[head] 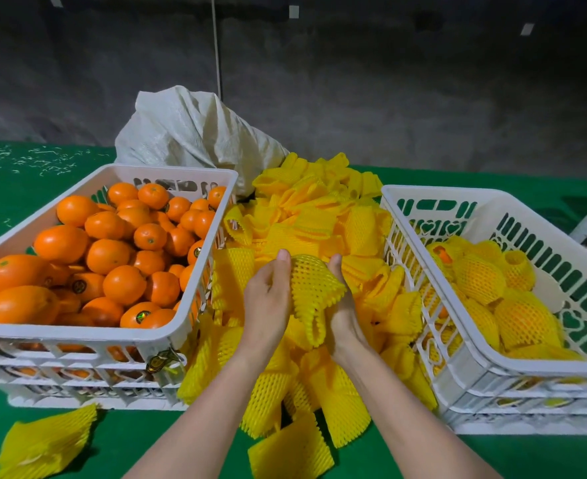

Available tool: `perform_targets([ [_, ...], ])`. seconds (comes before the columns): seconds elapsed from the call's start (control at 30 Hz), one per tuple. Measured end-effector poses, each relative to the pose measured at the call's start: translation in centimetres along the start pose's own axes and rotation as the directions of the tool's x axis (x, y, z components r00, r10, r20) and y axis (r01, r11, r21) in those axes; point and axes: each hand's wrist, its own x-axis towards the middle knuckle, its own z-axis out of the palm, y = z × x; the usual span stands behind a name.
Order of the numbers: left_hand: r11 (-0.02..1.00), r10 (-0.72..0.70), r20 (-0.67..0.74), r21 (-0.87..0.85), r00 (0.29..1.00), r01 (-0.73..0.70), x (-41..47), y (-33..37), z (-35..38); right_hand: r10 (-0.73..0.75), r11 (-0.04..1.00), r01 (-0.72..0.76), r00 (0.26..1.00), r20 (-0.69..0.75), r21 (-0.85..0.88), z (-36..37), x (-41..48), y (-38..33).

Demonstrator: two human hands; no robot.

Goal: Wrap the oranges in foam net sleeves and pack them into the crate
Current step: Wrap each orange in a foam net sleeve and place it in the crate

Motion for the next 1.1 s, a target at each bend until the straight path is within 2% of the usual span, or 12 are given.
perform_targets([
  [0.07, 0.985, 0.106, -0.083, 0.147, 0.991, -0.093, -0.2, -0.3, 0.0, -0.019, 1.0, 0.02, 1.0, -0.011, 0.017, 0.3, -0.1, -0.2],
  [0.13, 0.982, 0.131, -0.156, 0.157, 0.979, -0.106, -0.5, -0.5, 0.1, -0.034, 0.998, 0.035, 0.999, -0.024, 0.053, 0.0, 0.3, -0.1],
  [0.27, 0.997, 0.046, -0.262, 0.067, 0.964, -0.03, -0.7, -1.1, 1.2, -0.059, 0.993, 0.049, 0.995, -0.086, -0.105, -0.6, 0.9, 1.1],
  [0.33, 0.999, -0.038, -0.324, -0.011, 0.945, 0.036, -0.6, -1.1, 1.5, -0.102, 0.994, 0.096, 0.984, -0.145, -0.046, -0.3, 0.6, 0.7],
  [0.43, 0.984, -0.165, -0.361, -0.125, 0.918, 0.128, -0.5, -0.9, 1.8, -0.153, 0.987, 0.137, 0.956, -0.251, -0.079, 0.1, 0.3, 0.1],
  [0.53, 0.862, -0.446, -0.289, -0.393, 0.847, 0.32, -0.1, -0.1, 2.0, -0.065, 0.997, 0.071, 0.965, -0.254, 0.015, 0.3, 0.2, 0.0],
  [0.63, 0.765, -0.59, -0.215, -0.458, 0.778, 0.453, 0.7, -0.1, 1.6, 0.085, 0.969, -0.055, 0.99, -0.116, 0.241, -0.1, 0.5, -0.4],
  [0.73, 0.778, -0.557, -0.123, -0.424, 0.821, 0.464, 0.7, -0.3, 1.2, 0.166, 0.924, -0.143, 0.986, -0.035, 0.355, 0.1, 0.4, -1.4],
  [0.87, 0.807, -0.505, 0.009, -0.349, 0.863, 0.476, 0.9, -0.2, 0.6, 0.18, 0.917, -0.169, 0.984, 0.004, 0.362, -0.2, 0.2, -1.5],
  [1.0, 0.813, -0.508, 0.072, -0.289, 0.858, 0.505, 1.1, 0.1, 0.3, 0.152, 0.928, -0.147, 0.988, 0.012, 0.342, -0.6, 0.0, -1.2],
  [1.1, 0.775, -0.566, 0.158, -0.234, 0.809, 0.587, 1.2, 0.5, 0.0, 0.136, 0.948, -0.134, 0.991, 0.013, 0.289, -1.0, -0.1, -0.9],
])
